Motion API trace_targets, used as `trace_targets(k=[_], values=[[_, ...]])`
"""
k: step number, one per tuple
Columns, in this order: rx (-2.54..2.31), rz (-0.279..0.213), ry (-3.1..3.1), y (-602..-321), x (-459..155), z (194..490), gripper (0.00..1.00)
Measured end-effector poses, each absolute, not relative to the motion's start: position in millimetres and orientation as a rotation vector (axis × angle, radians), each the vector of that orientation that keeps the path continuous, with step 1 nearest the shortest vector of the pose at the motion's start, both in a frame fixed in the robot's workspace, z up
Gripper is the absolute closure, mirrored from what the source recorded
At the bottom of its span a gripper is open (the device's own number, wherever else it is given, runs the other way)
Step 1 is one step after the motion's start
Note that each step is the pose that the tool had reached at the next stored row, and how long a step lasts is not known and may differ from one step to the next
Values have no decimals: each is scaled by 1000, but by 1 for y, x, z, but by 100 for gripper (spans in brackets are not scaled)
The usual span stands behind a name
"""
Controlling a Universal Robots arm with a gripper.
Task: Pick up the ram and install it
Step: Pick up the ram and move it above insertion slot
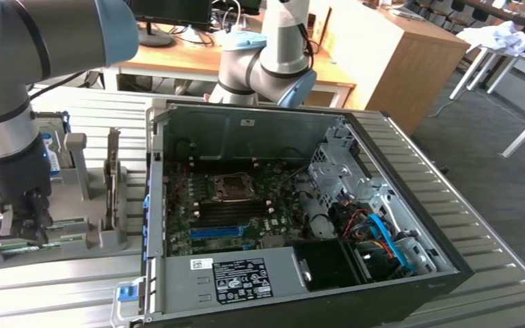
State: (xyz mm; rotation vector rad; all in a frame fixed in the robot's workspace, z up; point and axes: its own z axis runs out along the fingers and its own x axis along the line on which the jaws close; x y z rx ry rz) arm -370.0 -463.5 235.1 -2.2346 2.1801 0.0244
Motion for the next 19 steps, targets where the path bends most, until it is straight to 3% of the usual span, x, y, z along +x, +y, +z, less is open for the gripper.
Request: trace_targets(k=[19], values=[[-2235,24,2180,-462,-379,226,64]])
